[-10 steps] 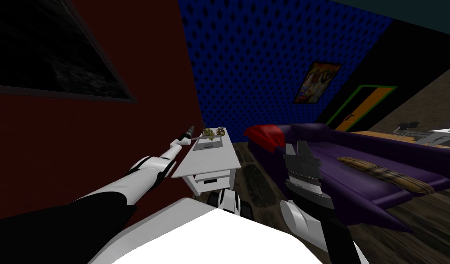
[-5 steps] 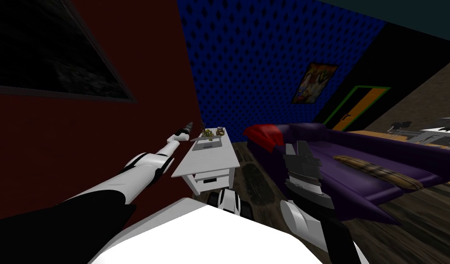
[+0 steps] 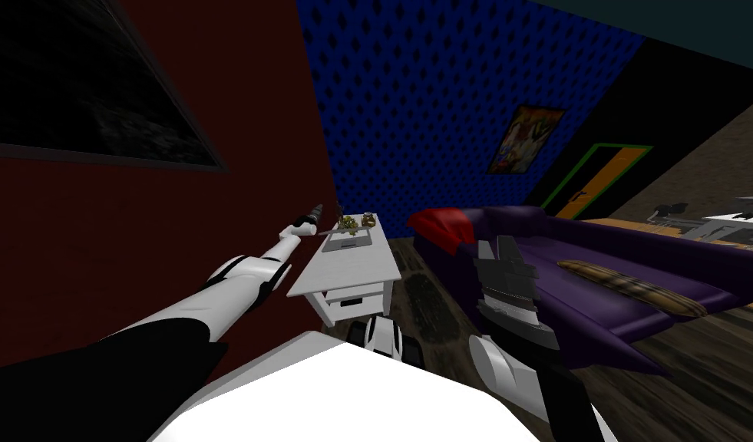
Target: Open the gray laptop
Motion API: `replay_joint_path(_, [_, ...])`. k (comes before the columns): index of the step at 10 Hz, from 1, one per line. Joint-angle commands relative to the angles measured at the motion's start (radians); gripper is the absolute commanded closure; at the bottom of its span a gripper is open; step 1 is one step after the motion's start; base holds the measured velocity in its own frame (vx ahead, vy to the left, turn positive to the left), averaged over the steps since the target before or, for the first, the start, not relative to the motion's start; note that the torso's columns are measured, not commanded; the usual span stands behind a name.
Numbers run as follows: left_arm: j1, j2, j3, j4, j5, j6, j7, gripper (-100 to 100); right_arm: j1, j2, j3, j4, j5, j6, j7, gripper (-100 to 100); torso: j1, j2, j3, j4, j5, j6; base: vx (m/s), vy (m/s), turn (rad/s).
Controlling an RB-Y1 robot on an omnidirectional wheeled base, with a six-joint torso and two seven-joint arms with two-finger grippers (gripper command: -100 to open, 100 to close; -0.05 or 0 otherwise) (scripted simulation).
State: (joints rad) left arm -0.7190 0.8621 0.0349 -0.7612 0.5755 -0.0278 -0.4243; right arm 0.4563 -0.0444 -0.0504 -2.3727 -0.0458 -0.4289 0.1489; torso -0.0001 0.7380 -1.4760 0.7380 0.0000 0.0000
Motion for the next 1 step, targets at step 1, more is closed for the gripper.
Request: replay_joint_path(1, [0.0,0.0,0.0,0.0,0.0,0.0,0.0,0,0.0,0.0,0.0,0.0,0.0,0.0,0.0,0,0.0,0.0,0.0,0.0,0.0,0.0,0.0,0.0,0.0])
